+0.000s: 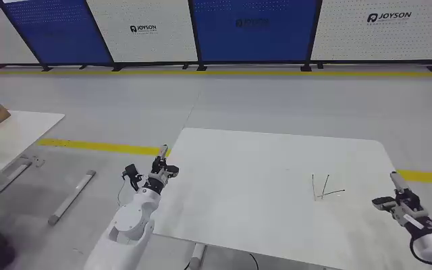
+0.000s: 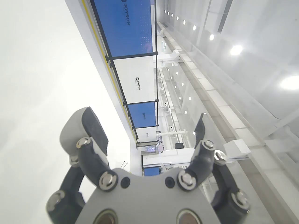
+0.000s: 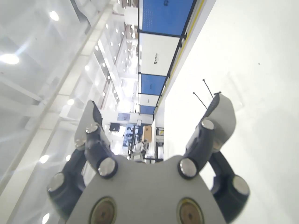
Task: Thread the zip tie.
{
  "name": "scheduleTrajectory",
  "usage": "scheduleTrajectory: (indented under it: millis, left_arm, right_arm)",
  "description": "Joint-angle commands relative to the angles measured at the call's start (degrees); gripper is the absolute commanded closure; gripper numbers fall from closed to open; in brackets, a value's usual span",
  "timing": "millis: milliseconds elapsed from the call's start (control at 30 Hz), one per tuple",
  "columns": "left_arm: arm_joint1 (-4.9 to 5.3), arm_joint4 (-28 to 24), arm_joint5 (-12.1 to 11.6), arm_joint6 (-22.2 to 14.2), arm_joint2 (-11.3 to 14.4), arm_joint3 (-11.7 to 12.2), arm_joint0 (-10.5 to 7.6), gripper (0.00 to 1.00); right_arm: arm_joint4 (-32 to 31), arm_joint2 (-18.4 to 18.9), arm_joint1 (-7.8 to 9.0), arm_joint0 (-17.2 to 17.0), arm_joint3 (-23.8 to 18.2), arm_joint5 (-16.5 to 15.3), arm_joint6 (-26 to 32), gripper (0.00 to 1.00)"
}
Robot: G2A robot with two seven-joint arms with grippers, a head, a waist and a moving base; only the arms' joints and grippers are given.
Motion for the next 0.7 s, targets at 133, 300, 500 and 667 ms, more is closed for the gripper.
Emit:
scheduleTrajectory:
  millis: [133, 300, 500, 667]
  left_arm:
    - [0.0, 0.0, 0.0, 0.0, 0.0, 0.0, 0.0, 0.0]
    - [0.0, 0.0, 0.0, 0.0, 0.0, 0.0, 0.0, 0.0]
    - [0.0, 0.0, 0.0, 0.0, 0.0, 0.0, 0.0, 0.0]
    - [0.0, 0.0, 0.0, 0.0, 0.0, 0.0, 0.0, 0.0]
  right_arm:
    - [-2.79, 0.61, 0.65, 1.94, 1.3, 1.43, 5.88, 0.0]
    - [-2.79, 0.61, 0.65, 1.94, 1.3, 1.43, 5.88, 0.0]
    - [-7.27, -0.45, 1.54, 4.42, 2.66, 1.15, 14.46, 0.0]
    - [-12.74, 2.29, 3.62, 13.05, 7.75, 4.66, 25.76, 0.0]
